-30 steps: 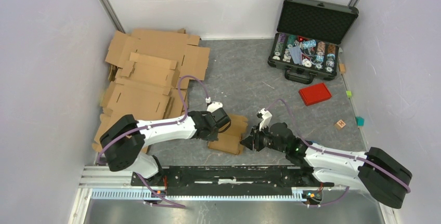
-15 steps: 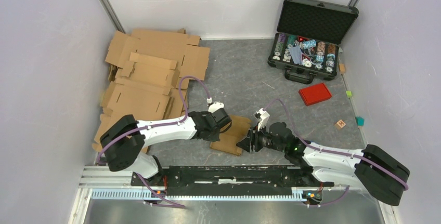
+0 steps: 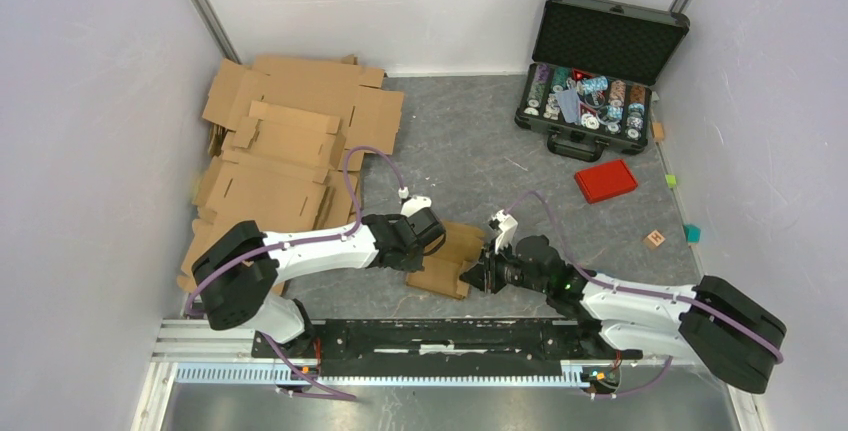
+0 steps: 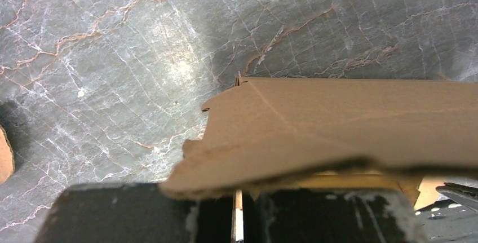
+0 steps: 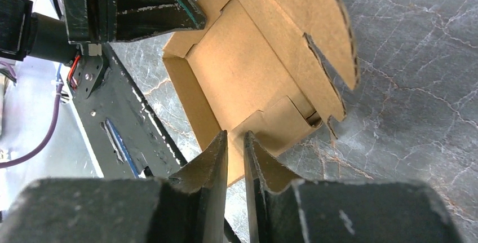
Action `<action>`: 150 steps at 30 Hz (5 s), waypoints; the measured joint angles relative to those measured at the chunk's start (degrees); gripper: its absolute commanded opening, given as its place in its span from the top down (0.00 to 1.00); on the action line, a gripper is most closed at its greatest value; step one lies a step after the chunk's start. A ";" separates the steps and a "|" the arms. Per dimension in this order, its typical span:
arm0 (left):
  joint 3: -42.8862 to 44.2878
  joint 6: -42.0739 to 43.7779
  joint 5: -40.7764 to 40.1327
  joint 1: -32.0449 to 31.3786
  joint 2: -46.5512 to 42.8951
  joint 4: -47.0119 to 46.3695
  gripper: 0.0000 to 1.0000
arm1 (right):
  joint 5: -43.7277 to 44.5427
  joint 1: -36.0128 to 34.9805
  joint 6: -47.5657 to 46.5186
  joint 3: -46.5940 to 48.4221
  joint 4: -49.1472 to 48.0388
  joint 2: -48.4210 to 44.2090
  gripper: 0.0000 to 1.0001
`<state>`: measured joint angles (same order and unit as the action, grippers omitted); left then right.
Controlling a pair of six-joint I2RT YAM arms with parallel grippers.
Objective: Fold the paper box
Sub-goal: Fold the paper box at the center of the board.
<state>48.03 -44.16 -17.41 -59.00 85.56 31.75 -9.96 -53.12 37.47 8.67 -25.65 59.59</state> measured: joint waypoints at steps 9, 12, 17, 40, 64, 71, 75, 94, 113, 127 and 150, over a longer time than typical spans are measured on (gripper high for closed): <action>0.00 -0.04 0.20 -0.02 0.00 -0.31 0.98 | 0.24 -0.07 -0.81 1.55 0.07 3.96 0.79; 0.00 -0.46 0.50 -0.02 -0.07 -0.35 0.98 | 1.51 -0.66 -1.77 3.69 2.29 5.44 0.78; -0.46 -1.68 0.79 -0.02 -1.40 -1.05 0.98 | 5.07 -2.51 -4.74 9.35 9.51 7.45 0.81; -0.63 -5.86 1.05 -0.98 -1.73 -3.39 0.98 | 14.43 -4.98 -8.94 14.34 18.45 13.55 1.00; -1.31 -10.32 0.98 -1.05 -0.72 -4.87 0.98 | 41.42 -16.26 -7.17 33.68 48.17 26.12 1.00; -4.15 -16.98 0.94 -1.42 -1.86 -6.71 0.98 | 42.62 -16.55 -2.56 33.64 48.89 26.23 1.00; -5.64 -20.24 0.61 -1.77 -3.80 -6.84 0.98 | 43.30 -17.09 1.03 33.64 49.64 26.27 1.00; -6.86 -23.87 -0.90 -2.62 -5.38 -6.45 0.98 | 48.65 -21.86 18.75 40.61 61.75 33.88 1.00; -6.69 -24.74 -1.62 -3.13 -5.38 -7.65 0.98 | 54.14 -23.78 29.83 44.44 71.60 36.72 1.00; -5.22 -24.15 -5.03 -3.45 -3.08 -4.55 0.98 | 49.27 -23.74 12.09 37.79 57.07 27.54 1.00; -2.56 -19.15 -5.01 -3.61 -0.72 -3.54 0.98 | 49.35 -23.08 0.74 17.97 42.84 -0.66 0.47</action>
<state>45.47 -63.31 -22.41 -62.61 84.84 28.21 39.40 -76.20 38.22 26.63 17.19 58.94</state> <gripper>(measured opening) 0.045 0.572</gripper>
